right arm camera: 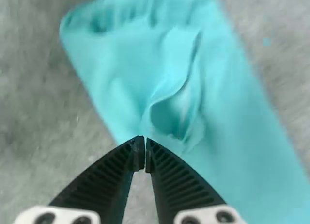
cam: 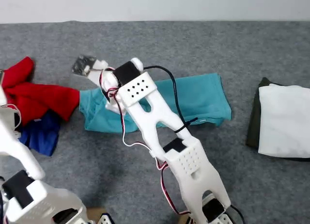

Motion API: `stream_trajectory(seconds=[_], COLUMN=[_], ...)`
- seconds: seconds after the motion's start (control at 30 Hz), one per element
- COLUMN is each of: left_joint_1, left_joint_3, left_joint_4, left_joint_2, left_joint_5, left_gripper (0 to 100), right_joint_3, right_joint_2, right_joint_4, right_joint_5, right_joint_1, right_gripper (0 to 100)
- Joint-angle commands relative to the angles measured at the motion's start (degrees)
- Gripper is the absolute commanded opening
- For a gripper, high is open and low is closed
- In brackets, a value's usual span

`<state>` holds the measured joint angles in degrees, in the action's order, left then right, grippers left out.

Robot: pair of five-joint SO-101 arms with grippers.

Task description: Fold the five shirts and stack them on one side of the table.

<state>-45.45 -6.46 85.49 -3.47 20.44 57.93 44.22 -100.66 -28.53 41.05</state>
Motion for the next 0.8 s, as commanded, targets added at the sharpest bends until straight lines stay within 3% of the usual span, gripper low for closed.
stream_trajectory(seconds=[0.0,0.33,0.77], left_joint_1=[0.0,0.0,0.0], left_joint_3=[0.3,0.2,0.3], left_joint_4=[0.8,2.0,2.0], left_joint_2=[1.0,1.0,1.1], left_joint_5=[-0.1,-0.1,-0.1], left_gripper=[1,1,1], right_joint_3=[-5.1,-6.0,3.1], right_joint_2=[-4.8,6.7,3.3], right_joint_4=[-1.6,7.1,-2.2], right_joint_5=[-0.6,-0.8,-0.5], right_joint_1=[-1.2,-13.6,-10.9], right_gripper=[1.0,1.0,1.0])
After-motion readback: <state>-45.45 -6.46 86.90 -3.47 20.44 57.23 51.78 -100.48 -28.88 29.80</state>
